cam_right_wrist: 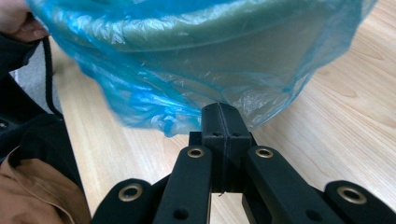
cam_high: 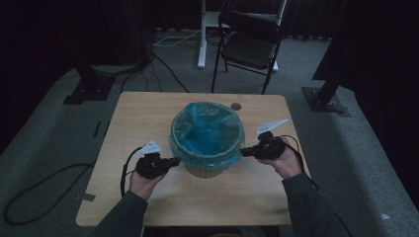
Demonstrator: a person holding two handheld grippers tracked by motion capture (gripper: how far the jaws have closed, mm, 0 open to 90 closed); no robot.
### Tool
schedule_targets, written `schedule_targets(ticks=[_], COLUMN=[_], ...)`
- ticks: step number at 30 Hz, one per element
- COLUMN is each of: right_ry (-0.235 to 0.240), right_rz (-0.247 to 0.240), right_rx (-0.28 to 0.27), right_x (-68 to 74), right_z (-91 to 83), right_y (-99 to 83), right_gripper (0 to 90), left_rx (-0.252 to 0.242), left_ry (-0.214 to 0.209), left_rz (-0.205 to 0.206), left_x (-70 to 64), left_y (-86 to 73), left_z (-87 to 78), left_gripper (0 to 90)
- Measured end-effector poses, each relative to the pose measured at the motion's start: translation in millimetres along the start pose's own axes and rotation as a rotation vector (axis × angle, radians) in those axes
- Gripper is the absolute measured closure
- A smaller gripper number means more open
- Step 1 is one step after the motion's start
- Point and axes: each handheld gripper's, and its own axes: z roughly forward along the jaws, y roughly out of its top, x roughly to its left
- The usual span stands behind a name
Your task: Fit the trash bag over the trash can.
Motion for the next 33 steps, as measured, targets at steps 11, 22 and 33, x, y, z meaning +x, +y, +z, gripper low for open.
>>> schedule_targets(ticks=[11, 22, 33], right_ry=[-0.031, -0.036, -0.066], right_rz=[0.025, 0.025, 0.043], right_rx=[-0.006, -0.062, -0.168], right_x=[-8.3, -10.3, -14.8], right_z=[-6.4, -23.4, -38.0], right_y=[-6.0, -4.4, 15.1], right_gripper=[90.0, 80.0, 72.0], left_rx=[-0.039, -0.133, -0.205], left_ry=[0.011, 0.023, 0.039], left_rz=[-0.039, -0.034, -0.007], left_x=[5.4, 5.3, 6.4], left_y=[-0.3, 9.5, 53.3], left_z=[-14.8, -43.5, -52.8], left_gripper=[78.9, 68.4, 64.5])
